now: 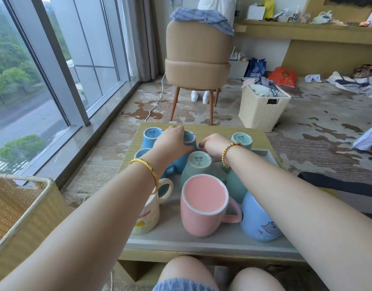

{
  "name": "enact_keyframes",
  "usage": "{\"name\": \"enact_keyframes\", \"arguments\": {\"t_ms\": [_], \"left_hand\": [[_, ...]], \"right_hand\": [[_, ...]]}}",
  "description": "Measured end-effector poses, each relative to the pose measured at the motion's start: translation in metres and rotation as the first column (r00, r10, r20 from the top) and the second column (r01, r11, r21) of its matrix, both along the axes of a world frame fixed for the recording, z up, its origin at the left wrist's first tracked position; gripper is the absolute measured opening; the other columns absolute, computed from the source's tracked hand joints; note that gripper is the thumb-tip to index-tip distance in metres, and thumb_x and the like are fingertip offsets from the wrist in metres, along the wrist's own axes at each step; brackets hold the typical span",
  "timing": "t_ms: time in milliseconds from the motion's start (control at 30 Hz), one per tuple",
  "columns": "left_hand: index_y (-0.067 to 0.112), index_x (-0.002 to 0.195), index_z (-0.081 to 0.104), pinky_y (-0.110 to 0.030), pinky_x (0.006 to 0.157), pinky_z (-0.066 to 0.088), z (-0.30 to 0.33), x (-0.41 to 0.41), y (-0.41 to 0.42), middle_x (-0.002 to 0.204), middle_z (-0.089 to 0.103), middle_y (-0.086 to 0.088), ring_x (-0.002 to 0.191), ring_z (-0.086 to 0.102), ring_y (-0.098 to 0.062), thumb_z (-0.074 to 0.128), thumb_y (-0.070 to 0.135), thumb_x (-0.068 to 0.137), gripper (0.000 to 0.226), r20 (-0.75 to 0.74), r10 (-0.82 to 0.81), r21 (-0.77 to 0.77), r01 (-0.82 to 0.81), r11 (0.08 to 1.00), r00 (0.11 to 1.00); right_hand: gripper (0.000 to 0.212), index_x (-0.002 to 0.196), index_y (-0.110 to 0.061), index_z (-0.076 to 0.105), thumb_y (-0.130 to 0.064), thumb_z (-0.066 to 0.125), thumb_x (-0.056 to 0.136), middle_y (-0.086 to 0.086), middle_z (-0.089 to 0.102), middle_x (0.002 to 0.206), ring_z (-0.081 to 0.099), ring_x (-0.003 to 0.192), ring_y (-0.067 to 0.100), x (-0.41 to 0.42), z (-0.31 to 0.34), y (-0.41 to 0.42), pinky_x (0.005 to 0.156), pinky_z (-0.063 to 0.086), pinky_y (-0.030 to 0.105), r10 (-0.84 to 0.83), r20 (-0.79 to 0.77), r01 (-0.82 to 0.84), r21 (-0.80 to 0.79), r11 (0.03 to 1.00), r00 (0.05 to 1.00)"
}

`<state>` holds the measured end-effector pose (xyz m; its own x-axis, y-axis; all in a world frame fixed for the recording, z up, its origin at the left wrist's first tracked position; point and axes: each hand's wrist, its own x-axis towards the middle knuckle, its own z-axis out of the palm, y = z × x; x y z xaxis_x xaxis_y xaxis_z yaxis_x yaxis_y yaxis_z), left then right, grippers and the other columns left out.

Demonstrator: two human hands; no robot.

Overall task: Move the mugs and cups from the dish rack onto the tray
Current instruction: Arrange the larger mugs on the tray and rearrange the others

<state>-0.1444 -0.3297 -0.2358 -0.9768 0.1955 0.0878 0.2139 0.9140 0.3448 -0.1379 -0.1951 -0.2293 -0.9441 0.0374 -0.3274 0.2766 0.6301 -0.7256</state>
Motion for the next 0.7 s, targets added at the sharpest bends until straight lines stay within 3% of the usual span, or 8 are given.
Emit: {"name": "enact_keyframes", "arguments": {"t_ms": [267,367,467,567,633,700], "left_hand": [[0.006,0.124,0.043,-0.038,0.089,0.041,-0.001,0.012,0.006,0.127,0.047,-0.019,0.114,0.049,-0.034,0.059,0.036,0.087,0.051,0.019,0.028,0.017,-0.028,0.999,0.999],[0.010,0.134,0.037,-0.039,0.098,0.038,0.001,0.027,0.009,0.139,0.035,-0.019,0.123,0.043,-0.036,0.049,0.029,0.093,0.047,-0.094,0.016,0.100,-0.006,0.995,0.995],[0.016,0.136,0.040,-0.036,0.098,0.038,0.009,0.042,0.011,0.141,0.036,-0.014,0.121,0.046,-0.032,0.046,0.024,0.095,0.043,-0.140,-0.007,0.225,0.038,0.974,0.990],[0.016,0.133,0.047,-0.030,0.099,0.036,0.018,0.053,0.008,0.139,0.045,-0.010,0.123,0.047,-0.026,0.048,0.028,0.095,0.040,-0.014,-0.113,0.188,0.114,0.976,0.993],[0.016,0.132,0.049,-0.030,0.100,0.035,0.020,0.062,0.004,0.138,0.049,-0.008,0.124,0.047,-0.025,0.047,0.029,0.095,0.039,0.086,-0.177,0.125,0.166,0.978,0.980],[0.018,0.129,0.054,-0.027,0.094,0.037,0.018,0.074,0.000,0.131,0.056,-0.006,0.119,0.052,-0.024,0.050,0.030,0.093,0.037,0.119,-0.209,0.106,0.197,0.975,0.971]], "right_hand": [[0.036,0.129,0.003,0.049,-0.002,0.044,0.093,0.021,0.051,0.135,0.051,0.124,0.034,0.015,-0.001,0.005,0.096,0.046,0.038,-0.071,0.044,0.077,-0.150,0.986,0.997],[0.031,0.119,0.004,0.057,-0.002,0.039,0.095,0.022,0.060,0.125,0.059,0.115,0.032,0.025,0.002,0.006,0.090,0.049,0.033,-0.209,0.059,0.217,-0.255,0.942,0.976],[0.029,0.108,0.002,0.064,-0.007,0.040,0.094,0.021,0.065,0.106,0.061,0.097,0.032,0.036,0.001,0.011,0.091,0.052,0.040,-0.150,-0.096,0.139,-0.114,0.984,0.984],[0.024,0.077,-0.011,0.067,-0.020,0.050,0.091,0.007,0.055,0.073,0.047,0.069,0.022,0.053,0.007,0.011,0.063,0.042,0.033,-0.080,-0.189,0.084,0.012,0.996,0.979],[0.030,0.064,-0.013,0.055,-0.025,0.051,0.091,0.011,0.052,0.073,0.049,0.069,0.025,0.060,0.010,0.008,0.061,0.039,0.033,-0.062,-0.169,0.071,0.045,0.996,0.984],[0.028,0.074,-0.009,0.057,-0.028,0.050,0.093,0.014,0.059,0.089,0.060,0.085,0.027,0.066,0.014,0.004,0.073,0.049,0.034,-0.036,-0.123,0.045,0.065,0.997,0.992]]}}
